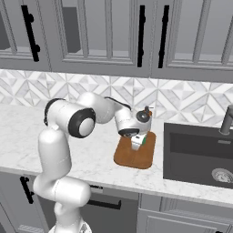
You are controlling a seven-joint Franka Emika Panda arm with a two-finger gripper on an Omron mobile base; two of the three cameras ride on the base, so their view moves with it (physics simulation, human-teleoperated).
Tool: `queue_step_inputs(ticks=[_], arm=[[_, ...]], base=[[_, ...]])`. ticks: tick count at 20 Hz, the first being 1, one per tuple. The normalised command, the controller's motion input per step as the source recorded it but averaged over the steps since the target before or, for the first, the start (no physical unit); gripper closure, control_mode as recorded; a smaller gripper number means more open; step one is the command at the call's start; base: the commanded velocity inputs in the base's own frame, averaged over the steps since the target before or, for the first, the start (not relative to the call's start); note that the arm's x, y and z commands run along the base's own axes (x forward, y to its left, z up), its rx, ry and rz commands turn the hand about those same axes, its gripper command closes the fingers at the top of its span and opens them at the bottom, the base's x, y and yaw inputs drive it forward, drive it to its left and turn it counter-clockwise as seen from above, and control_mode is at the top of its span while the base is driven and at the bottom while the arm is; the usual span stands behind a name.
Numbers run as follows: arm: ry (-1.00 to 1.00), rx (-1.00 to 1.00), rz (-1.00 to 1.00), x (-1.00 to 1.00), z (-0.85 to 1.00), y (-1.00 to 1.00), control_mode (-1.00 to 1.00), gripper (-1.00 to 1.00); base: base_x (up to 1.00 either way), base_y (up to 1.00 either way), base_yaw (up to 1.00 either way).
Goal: Pick up the sponge from the counter and clean the cutting board by briefly scrubbing or pressing down on the cutting board. Once finished, release the sponge.
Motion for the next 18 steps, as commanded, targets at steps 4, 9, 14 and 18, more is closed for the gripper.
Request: queue_step_inputs(ticks=[4, 9, 14, 18], arm=[[-0.02, 0.00, 0.00, 0.17, 0.00, 0.00, -1.00, 1.00], [0.13, 0.00, 0.00, -0.44, -0.01, -0.04, -1.00, 1.00], [0.19, 0.00, 0.00, -0.58, -0.04, -0.06, -1.00, 1.00], [0.18, 0.00, 0.00, -0.64, -0.01, -0.08, -1.00, 1.00]], base=[[0.00, 0.00, 0.00], [0.00, 0.00, 0.00], [0.00, 0.00, 0.00], [0.00, 0.00, 0.00]])
